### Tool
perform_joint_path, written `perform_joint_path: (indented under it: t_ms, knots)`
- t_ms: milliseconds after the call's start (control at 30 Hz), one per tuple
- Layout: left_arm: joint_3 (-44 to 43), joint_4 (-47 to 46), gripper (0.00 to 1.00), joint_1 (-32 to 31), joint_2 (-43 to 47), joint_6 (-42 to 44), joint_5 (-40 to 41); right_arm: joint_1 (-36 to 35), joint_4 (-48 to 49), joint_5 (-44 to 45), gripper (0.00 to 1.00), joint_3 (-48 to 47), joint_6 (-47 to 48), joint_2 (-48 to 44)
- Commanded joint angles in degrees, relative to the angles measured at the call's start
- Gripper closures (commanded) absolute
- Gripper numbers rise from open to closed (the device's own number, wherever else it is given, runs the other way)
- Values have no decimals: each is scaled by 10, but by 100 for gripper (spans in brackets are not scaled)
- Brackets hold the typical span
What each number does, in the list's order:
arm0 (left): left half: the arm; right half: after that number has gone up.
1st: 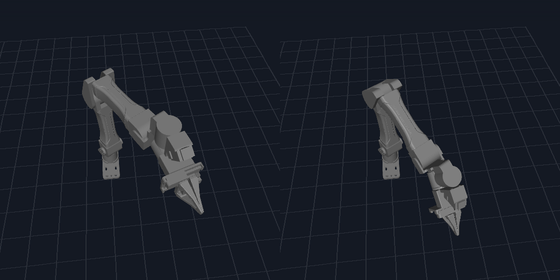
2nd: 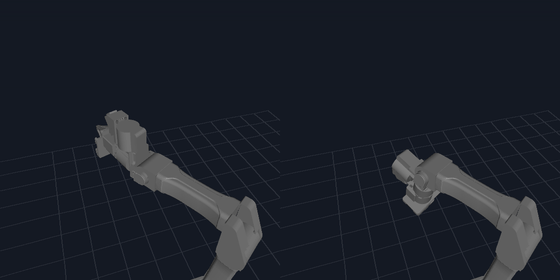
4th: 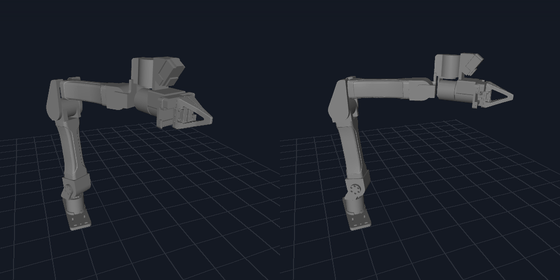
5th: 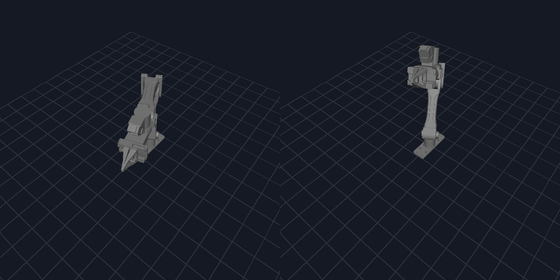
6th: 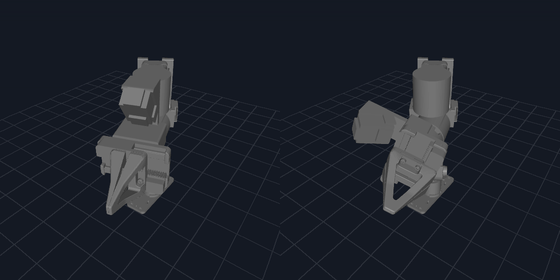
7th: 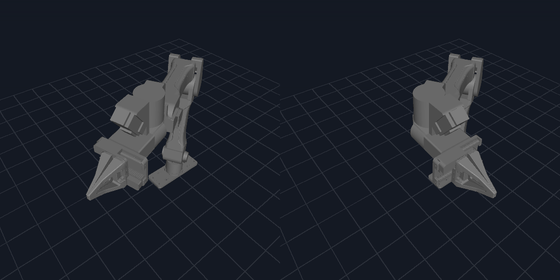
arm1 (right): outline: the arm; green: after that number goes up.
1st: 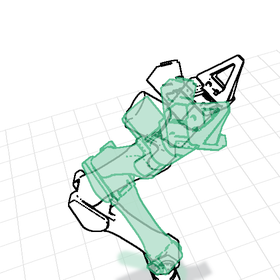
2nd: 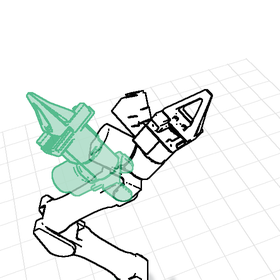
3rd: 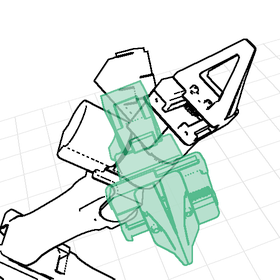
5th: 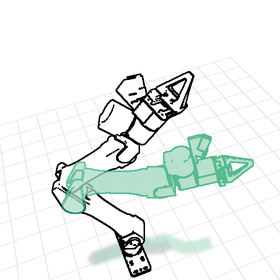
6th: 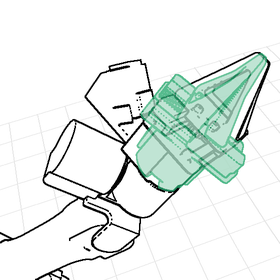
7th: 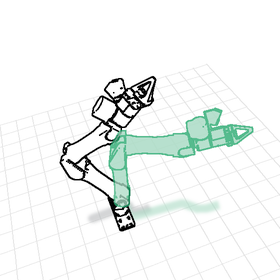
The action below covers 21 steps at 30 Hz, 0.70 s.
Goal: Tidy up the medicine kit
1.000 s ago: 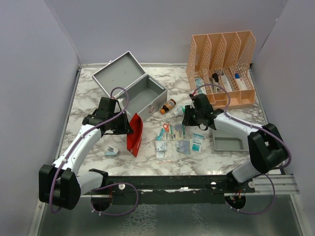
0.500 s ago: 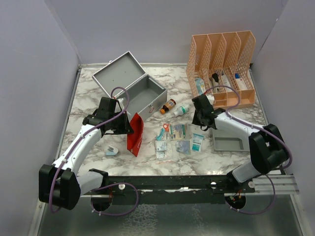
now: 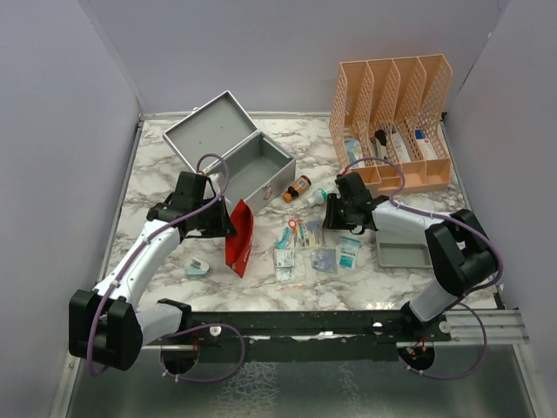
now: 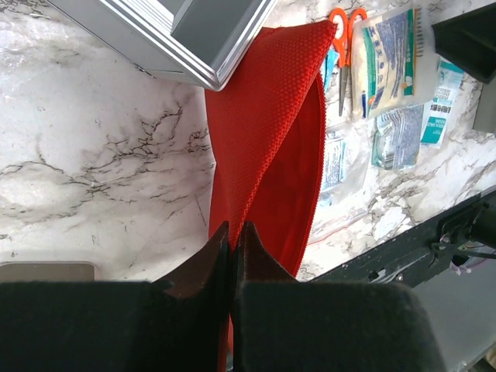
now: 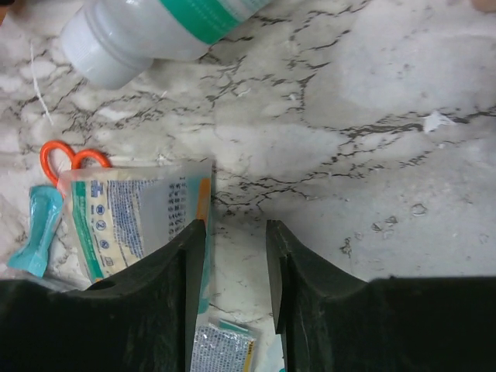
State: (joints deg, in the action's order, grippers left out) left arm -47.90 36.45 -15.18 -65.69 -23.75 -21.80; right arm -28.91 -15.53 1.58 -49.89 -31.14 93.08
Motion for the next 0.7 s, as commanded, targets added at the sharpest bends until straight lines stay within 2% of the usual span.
perform_joint_path:
  t_ms: [0, 400, 667]
  knots:
    - [-4, -14, 100, -6, -6, -5, -1, 0, 57, -85, 60, 17, 36, -18]
    - [-2, -16, 100, -9, -6, -6, 1, -1, 71, -147, 59, 15, 56, 0]
    - [1, -19, 100, -11, -6, -7, 2, -1, 55, -143, 63, 5, 61, 39]
